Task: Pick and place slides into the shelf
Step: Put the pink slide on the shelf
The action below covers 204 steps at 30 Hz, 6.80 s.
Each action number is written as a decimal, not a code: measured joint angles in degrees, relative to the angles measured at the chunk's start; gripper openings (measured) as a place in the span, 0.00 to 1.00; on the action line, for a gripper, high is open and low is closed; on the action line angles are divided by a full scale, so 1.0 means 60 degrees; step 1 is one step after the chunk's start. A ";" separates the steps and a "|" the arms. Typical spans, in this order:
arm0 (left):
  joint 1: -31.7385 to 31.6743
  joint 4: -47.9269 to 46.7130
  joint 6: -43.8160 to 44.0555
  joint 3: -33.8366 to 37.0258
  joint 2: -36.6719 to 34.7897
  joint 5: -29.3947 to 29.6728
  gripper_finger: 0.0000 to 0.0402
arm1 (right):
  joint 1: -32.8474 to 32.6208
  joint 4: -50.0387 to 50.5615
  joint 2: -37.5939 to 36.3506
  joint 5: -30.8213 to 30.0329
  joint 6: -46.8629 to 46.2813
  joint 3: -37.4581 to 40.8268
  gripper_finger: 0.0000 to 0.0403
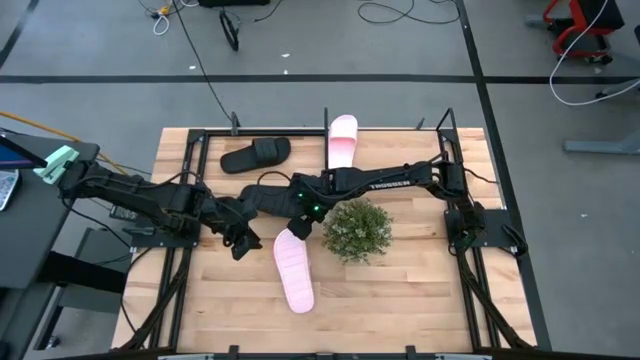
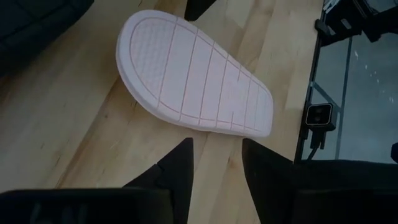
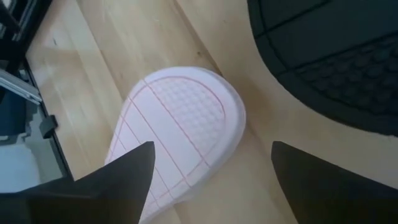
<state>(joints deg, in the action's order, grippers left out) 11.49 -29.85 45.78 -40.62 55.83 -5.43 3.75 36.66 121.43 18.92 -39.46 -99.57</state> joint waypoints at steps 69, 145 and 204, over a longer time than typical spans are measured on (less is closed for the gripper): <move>0.3309 0.3377 0.2965 0.0004 0.2712 0.2528 0.41 | -0.7518 0.0211 -0.0342 -1.0746 -1.2906 0.0535 0.70; 0.2925 0.3581 0.1971 0.0000 0.2699 0.2619 0.37 | -0.5688 -0.6955 0.1410 -0.8644 -1.0323 0.2601 0.19; 0.3170 0.3742 0.0954 0.0000 0.2696 0.2615 0.33 | -0.3544 0.8896 -0.1665 -0.9843 -0.7658 -0.5752 0.16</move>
<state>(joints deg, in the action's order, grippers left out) 30.51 -7.39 51.51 -40.62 72.01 10.26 -17.52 90.04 111.44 -40.14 -85.41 -134.08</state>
